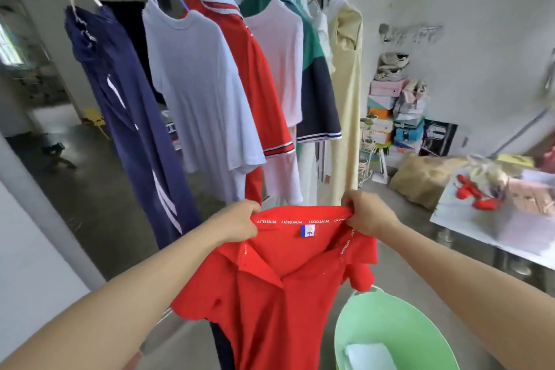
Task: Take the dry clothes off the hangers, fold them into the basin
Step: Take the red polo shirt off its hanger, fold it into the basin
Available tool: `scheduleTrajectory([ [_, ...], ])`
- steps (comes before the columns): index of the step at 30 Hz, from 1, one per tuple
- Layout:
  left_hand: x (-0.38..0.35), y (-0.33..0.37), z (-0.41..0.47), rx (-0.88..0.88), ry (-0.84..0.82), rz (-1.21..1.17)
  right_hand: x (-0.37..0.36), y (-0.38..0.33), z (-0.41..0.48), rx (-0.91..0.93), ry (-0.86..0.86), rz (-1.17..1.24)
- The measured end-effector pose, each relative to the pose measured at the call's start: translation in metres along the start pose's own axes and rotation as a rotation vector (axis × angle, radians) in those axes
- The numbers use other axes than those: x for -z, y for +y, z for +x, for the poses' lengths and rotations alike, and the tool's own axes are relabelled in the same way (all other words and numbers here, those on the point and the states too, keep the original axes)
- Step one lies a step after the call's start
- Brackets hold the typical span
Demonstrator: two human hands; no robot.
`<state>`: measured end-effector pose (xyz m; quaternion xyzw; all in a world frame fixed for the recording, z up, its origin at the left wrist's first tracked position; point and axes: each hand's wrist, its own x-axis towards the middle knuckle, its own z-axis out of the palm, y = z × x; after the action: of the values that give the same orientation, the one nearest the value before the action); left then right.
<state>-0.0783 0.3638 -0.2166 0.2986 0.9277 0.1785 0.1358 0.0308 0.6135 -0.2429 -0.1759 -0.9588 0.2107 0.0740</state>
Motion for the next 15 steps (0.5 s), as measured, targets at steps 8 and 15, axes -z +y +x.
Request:
scheduleTrajectory([
  [8,-0.006,0.100,0.053,-0.158,-0.103,-0.157,0.069,0.090,-0.005,-0.072,-0.039,0.013],
  [15,0.003,0.175,0.082,-0.232,-0.295,-0.271,0.138,0.130,-0.018,-0.132,0.057,0.505],
])
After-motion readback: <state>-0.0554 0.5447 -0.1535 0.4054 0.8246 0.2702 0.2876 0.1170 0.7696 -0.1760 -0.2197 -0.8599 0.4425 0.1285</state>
